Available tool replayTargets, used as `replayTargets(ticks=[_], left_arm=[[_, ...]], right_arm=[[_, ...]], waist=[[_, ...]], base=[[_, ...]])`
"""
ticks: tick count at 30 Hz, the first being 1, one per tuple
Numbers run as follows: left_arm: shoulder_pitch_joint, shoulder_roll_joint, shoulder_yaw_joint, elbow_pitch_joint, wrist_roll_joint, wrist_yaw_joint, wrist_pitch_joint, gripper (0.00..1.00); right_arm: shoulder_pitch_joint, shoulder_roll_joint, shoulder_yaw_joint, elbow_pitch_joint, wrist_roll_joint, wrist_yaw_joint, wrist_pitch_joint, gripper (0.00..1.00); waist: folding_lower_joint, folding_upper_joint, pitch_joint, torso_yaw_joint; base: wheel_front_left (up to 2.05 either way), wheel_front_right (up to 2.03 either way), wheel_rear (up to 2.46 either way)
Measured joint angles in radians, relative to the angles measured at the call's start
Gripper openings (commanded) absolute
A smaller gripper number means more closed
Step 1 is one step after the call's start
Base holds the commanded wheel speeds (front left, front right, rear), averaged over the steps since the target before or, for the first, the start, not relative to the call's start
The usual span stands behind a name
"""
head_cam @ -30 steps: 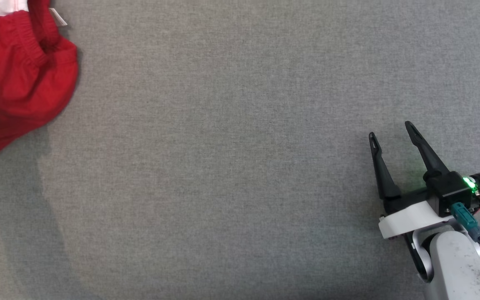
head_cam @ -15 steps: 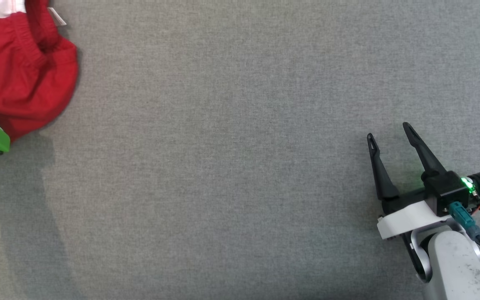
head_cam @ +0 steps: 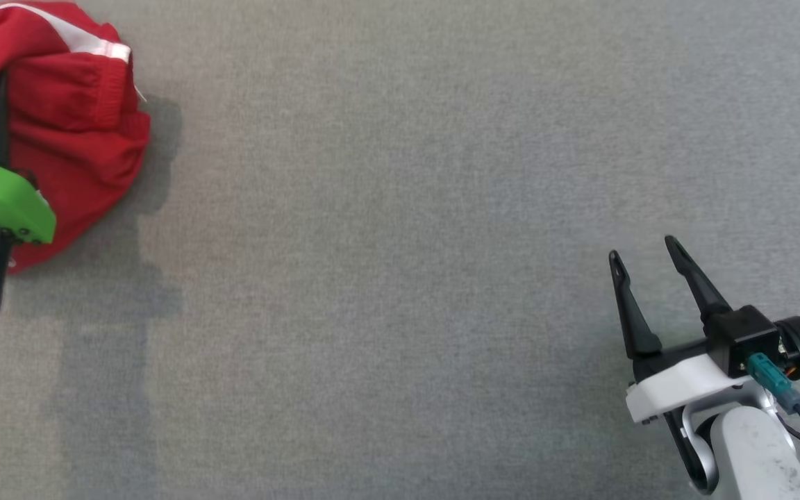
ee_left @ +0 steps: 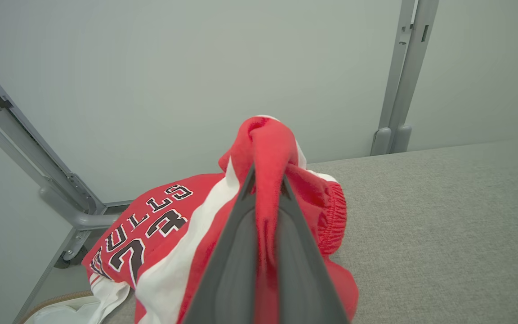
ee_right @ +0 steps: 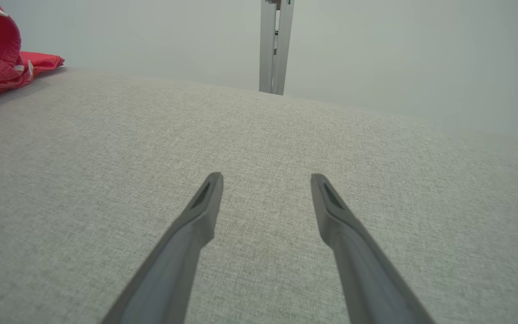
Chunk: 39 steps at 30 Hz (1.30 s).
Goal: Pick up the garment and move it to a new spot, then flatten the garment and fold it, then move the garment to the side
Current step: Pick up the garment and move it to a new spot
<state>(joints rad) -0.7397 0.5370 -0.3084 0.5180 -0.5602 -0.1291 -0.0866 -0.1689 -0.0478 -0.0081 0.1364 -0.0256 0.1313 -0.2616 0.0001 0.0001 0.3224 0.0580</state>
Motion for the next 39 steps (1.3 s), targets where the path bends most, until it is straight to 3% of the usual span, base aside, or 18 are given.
replayTargets(ticks=[8,16,27,33,39], left_arm=[[-0.006,-0.008,-0.075,-0.157,0.027,0.000,0.058,0.00],[0.048,-0.131,-0.136,-0.227,0.011,0.028,0.059,0.00],[0.177,-0.401,-0.277,-0.089,-0.019,0.040,-0.055,0.00],[0.214,-0.472,-0.351,-0.002,-0.012,0.041,-0.122,0.00],[0.210,-0.485,-0.433,0.032,-0.027,0.042,-0.153,0.00]], right_arm=[[0.048,0.000,-0.030,0.014,0.032,0.000,0.000,1.00],[0.082,0.000,-0.053,0.020,0.044,0.000,0.000,1.00],[0.091,-0.001,-0.047,0.019,0.055,0.000,0.000,1.00],[0.084,0.000,-0.044,0.019,0.062,0.000,0.000,1.00],[0.074,-0.001,-0.036,0.022,0.069,0.000,0.000,1.00]], waist=[[0.0000,0.0000,-0.107,-0.044],[-0.0001,0.0000,-0.190,-0.109],[-0.0001,0.0000,-0.204,-0.188],[-0.0001,0.0000,-0.173,-0.198],[-0.0001,0.0000,-0.148,-0.196]], base=[[0.00,0.00,0.00],[0.00,0.00,0.00],[0.00,0.00,0.00],[0.00,0.00,0.00],[0.00,0.00,0.00]])
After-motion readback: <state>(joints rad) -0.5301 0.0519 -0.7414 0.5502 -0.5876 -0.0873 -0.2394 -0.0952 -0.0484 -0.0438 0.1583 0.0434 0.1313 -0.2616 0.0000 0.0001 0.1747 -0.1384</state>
